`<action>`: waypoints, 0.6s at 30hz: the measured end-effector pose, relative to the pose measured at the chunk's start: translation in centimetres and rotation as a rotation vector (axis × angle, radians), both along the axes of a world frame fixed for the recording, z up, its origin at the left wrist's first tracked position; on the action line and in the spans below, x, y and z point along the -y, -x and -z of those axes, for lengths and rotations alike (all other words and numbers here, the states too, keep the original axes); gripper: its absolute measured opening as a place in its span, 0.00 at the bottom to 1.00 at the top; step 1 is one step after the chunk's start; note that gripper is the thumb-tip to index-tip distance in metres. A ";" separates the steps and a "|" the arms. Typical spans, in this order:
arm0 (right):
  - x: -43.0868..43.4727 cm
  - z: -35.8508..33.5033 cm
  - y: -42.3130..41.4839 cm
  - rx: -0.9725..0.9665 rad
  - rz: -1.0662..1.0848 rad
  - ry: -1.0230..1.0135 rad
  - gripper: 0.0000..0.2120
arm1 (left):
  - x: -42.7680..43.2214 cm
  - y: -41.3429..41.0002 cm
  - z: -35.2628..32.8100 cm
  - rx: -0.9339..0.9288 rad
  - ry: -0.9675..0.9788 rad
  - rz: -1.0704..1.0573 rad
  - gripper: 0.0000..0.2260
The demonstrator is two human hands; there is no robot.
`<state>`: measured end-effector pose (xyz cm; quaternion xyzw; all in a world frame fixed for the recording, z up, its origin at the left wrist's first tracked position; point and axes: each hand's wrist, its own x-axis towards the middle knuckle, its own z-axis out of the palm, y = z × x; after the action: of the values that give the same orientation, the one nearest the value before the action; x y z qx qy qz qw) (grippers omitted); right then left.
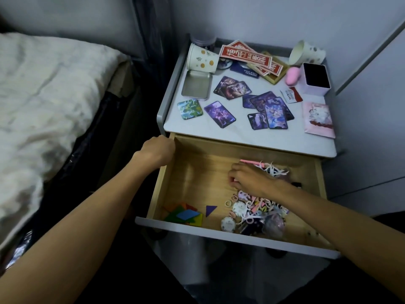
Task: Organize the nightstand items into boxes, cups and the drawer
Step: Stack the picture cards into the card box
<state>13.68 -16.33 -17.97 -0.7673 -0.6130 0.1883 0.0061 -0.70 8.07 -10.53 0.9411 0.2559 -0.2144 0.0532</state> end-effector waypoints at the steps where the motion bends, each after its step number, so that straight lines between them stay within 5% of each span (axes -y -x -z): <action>1: 0.0 -0.6 0.1 -0.007 -0.001 -0.034 0.07 | 0.2 0.1 -0.2 0.007 0.005 -0.005 0.09; 7: -1.9 -7.9 0.2 -0.049 0.059 -0.319 0.06 | 1.1 0.4 -2.0 0.025 -0.196 0.013 0.08; 10: -2.8 -11.9 -2.5 -0.046 0.300 -0.496 0.06 | 2.0 -0.7 -4.1 0.171 -0.218 0.030 0.11; 14: -2.6 -13.9 -9.8 0.063 0.743 -0.641 0.06 | 3.7 -4.0 -7.0 0.460 0.326 -0.067 0.10; 18: -1.3 -13.9 -17.7 0.288 1.048 -0.340 0.23 | 4.8 -7.1 -7.9 0.610 0.696 -0.143 0.07</action>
<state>31.37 -14.99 -4.02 -0.9751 -0.1667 -0.0477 0.1383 6.40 3.30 -2.64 0.8673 0.2059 0.0034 0.4532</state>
